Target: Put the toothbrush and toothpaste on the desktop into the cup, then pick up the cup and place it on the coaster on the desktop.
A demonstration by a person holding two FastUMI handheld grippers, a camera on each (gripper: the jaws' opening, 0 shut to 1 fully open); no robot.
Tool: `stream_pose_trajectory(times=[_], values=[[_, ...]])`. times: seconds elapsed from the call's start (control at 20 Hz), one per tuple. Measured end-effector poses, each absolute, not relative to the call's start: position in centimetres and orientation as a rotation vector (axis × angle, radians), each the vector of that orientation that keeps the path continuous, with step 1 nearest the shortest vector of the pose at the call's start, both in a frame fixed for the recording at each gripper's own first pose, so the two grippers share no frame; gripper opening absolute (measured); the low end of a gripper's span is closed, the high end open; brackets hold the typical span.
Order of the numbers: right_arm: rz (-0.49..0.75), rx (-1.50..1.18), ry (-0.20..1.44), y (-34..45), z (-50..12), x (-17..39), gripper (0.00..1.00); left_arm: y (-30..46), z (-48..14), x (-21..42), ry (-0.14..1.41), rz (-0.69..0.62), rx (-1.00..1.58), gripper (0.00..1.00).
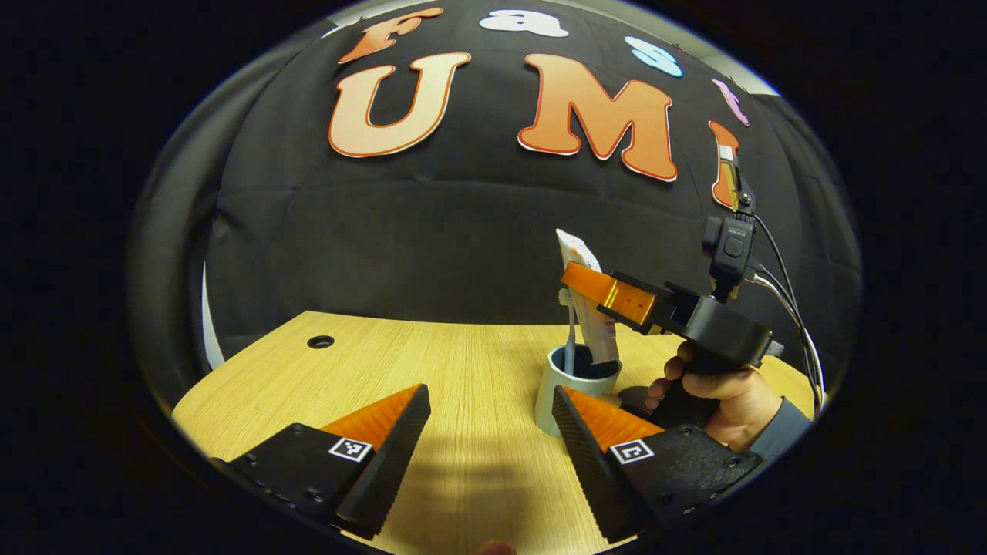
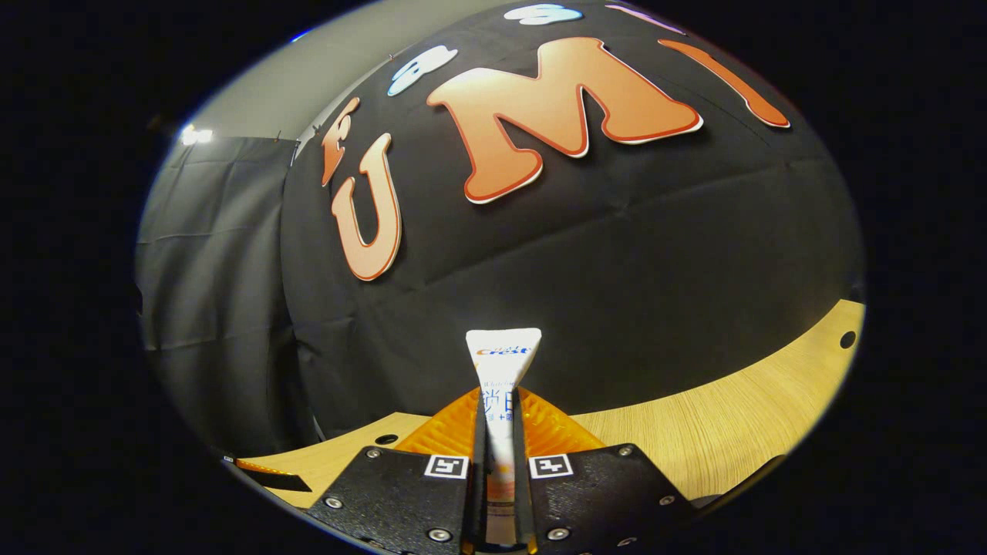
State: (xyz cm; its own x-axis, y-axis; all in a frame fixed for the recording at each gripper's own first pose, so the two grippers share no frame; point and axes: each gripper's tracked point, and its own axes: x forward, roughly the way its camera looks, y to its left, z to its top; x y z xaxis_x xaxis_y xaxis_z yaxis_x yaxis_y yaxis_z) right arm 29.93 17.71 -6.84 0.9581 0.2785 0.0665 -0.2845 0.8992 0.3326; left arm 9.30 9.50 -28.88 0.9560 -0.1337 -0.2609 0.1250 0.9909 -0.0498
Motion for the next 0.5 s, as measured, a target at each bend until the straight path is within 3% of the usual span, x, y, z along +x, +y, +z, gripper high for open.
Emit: stream_pose_trajectory(times=[0.5], values=[[0.297,0.304,0.224,16.9,-10.9,27.0,0.25,7.9,-29.9,7.4,0.327,-0.147,-0.068,0.96]])
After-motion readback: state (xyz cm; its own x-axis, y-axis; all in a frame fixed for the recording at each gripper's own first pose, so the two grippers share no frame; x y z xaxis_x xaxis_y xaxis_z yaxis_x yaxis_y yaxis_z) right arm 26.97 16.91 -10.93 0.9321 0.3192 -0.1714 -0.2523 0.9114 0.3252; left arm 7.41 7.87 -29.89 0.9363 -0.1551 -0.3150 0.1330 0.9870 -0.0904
